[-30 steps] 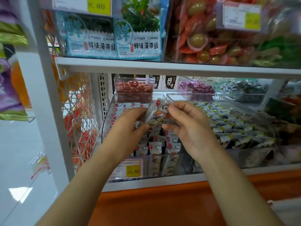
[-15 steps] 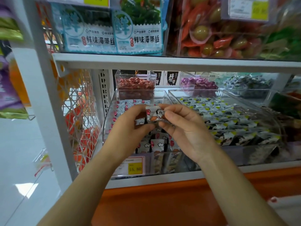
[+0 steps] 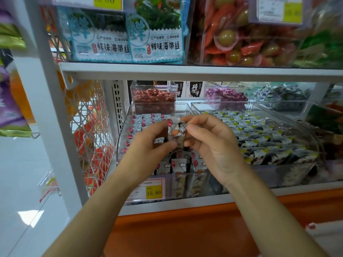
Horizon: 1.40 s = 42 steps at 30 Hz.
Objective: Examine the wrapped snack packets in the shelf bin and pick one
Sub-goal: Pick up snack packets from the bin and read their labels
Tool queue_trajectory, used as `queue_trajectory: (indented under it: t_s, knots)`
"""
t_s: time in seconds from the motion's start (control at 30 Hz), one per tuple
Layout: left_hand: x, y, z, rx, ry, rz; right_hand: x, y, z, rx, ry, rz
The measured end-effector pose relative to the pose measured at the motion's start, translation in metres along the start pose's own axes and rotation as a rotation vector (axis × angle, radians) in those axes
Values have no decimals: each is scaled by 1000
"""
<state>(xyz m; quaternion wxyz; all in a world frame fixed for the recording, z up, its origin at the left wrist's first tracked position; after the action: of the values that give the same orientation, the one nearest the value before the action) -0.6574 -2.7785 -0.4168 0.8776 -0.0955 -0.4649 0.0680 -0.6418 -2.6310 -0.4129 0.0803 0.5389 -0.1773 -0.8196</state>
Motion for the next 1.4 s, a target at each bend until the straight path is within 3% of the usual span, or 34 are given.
queue_trajectory:
  t_s: [0.2, 0.4, 0.73, 1.4]
  knots:
    - [-3, 2, 0, -41, -43, 9, 2, -1, 3, 9, -30, 10]
    - [-4, 3, 3, -15, -275, -326, 4, -1, 2, -32, -76, -91]
    - [-5, 4, 2, 41, -292, -435, 4, 0, 2, -49, -64, -37]
    - [-7, 5, 2, 1, -273, -420, 3, -3, 3, -25, 5, 79]
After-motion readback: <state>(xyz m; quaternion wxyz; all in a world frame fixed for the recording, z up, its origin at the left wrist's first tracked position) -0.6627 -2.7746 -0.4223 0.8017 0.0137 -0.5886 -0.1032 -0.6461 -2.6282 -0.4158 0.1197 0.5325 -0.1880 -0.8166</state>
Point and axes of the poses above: each hand's wrist, its own z-axis towards the middle knuckle, its own y-axis out of the palm, x = y × z, the point moved 2 cm from there along z, towards the middle knuckle, and after that the axes turned 14 degrees about x, right-handed, at the moved point
